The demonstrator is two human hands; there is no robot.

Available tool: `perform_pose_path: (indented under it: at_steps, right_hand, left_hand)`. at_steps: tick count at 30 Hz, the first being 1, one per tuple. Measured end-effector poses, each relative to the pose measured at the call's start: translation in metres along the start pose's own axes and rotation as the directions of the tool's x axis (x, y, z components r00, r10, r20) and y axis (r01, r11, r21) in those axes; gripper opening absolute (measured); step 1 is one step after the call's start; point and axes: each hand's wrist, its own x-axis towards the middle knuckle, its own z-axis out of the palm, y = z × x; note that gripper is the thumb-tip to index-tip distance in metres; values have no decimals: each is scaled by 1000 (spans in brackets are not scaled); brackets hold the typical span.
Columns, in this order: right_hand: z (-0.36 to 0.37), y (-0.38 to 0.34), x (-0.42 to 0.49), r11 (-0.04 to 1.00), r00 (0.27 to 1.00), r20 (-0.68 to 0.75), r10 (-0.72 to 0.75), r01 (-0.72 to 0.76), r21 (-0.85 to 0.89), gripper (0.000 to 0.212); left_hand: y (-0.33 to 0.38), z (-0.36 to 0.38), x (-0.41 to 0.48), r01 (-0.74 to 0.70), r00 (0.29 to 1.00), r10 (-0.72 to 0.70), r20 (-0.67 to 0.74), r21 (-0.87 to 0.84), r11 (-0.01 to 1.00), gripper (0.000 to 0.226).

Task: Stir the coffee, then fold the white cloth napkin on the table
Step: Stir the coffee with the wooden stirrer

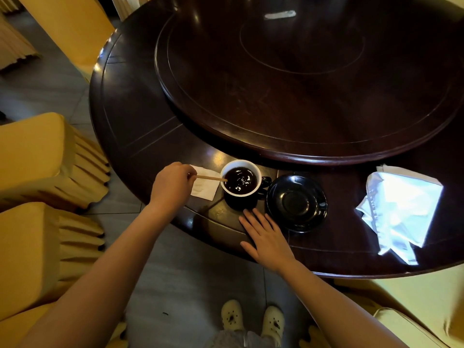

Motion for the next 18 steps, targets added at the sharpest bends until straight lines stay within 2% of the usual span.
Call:
perform_pose_path:
  at_steps: [6, 15, 18]
  right_hand:
    - [-1, 0, 0, 1000, 1000, 0, 2, -2, -6, 60]
    - [-3, -1, 0, 1000, 1000, 5, 9, -9, 15, 60]
    - [-2, -1, 0, 1000, 1000, 6, 8, -8, 11, 60]
  left_hand:
    - [-2, 0, -8, -8, 999, 7, -47, -23, 1000, 18]
    - [-34, 20, -25, 88, 988, -96, 122, 70, 994, 19]
    - [-45, 32, -34, 152, 978, -152, 143, 9, 988, 19]
